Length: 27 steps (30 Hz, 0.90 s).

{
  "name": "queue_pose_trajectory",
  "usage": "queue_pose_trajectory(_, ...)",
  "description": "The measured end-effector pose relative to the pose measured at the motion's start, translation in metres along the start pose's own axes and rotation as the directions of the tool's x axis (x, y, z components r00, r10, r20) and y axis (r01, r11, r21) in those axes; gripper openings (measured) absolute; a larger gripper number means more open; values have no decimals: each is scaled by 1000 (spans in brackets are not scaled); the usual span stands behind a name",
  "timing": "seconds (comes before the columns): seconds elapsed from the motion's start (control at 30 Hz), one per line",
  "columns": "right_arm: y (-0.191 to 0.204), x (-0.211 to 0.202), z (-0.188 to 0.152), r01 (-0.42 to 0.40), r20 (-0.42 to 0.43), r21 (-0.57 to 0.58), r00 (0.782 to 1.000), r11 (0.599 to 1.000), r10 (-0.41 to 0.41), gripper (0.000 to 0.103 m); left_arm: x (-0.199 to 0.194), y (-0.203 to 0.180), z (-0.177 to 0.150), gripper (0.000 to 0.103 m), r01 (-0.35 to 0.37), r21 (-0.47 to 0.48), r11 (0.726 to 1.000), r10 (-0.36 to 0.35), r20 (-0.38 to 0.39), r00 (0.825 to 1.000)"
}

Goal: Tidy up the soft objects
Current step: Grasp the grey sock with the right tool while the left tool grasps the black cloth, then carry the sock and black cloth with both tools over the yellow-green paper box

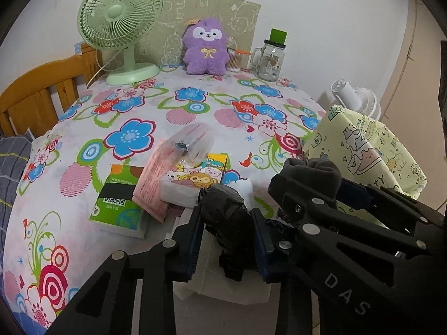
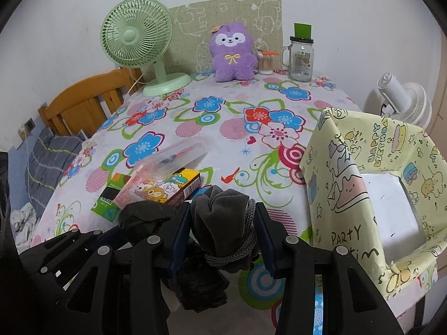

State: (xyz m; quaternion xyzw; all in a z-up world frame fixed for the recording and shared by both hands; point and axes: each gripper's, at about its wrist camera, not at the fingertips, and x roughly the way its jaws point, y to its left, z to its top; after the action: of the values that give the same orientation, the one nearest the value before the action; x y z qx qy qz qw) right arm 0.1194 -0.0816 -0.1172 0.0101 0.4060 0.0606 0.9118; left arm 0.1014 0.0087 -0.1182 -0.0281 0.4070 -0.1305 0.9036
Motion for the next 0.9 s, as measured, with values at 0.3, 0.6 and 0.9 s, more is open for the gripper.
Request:
queue_pose_trajectory(0.3, -3, -16, 1, 3, 33, 4, 999, 1000, -3, 49, -14, -5, 4, 32, -15, 10, 1000, 15, 42, 999)
queue_pose_trajectory(0.6, -4, -40, 7, 4, 82, 3, 997, 1000, -4, 49, -34, -15, 10, 31, -31, 29, 999, 28, 90, 996)
queue_pose_trajectory(0.9, -7, -65, 15, 6, 150, 6, 989, 1000, -7, 49, -57, -27, 19, 32, -63, 54, 997, 53, 167, 985)
